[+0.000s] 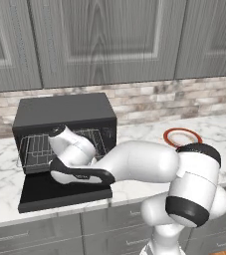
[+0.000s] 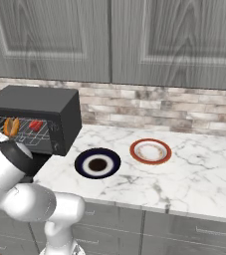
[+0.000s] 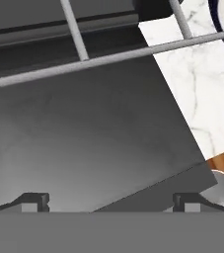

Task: Open the toaster oven door. Place the hotdog bun on the top rack in the toaster oven and place the steak on the bottom rack.

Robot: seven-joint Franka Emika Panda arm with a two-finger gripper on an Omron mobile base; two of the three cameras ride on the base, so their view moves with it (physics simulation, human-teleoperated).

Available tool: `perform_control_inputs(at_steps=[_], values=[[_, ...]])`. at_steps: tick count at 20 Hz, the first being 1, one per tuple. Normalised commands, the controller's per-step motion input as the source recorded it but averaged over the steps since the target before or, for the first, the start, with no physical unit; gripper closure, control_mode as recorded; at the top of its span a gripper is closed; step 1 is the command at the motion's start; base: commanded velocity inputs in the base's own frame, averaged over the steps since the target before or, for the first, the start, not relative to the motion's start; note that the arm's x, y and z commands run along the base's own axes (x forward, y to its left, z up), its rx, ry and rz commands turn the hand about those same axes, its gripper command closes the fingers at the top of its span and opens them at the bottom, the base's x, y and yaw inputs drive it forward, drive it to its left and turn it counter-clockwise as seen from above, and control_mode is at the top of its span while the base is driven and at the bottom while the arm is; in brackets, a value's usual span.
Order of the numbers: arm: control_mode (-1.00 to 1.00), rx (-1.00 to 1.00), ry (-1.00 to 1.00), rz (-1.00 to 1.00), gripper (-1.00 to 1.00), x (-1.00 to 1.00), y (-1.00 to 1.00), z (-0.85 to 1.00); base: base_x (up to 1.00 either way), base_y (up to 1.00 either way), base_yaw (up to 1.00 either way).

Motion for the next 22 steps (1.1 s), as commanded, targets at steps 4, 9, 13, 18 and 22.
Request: perform_control_inputs(at_steps=[4,9,13,18,22], values=[[-1.00,0.05,-0.02,0.08,-1.00,0.44,0.06,-0.03,0.00,0.00,0.00],[-1.00,0.04,0.00,0.05,-1.00,0.37,0.08,0.00,0.00,0.00,0.00],[-1.00,0.03,-0.01,0.02,-1.00,0.36,0.12,0.00,0.00,0.00,0.00],[-1.00,0.01,-0.05,0.00,-1.00,0.28,0.16,0.00,0.00,0.00,0.00],[-1.00,0.00,-0.06,-0.01,-1.00,0.26,0.16,0.00,0.00,0.00,0.00]])
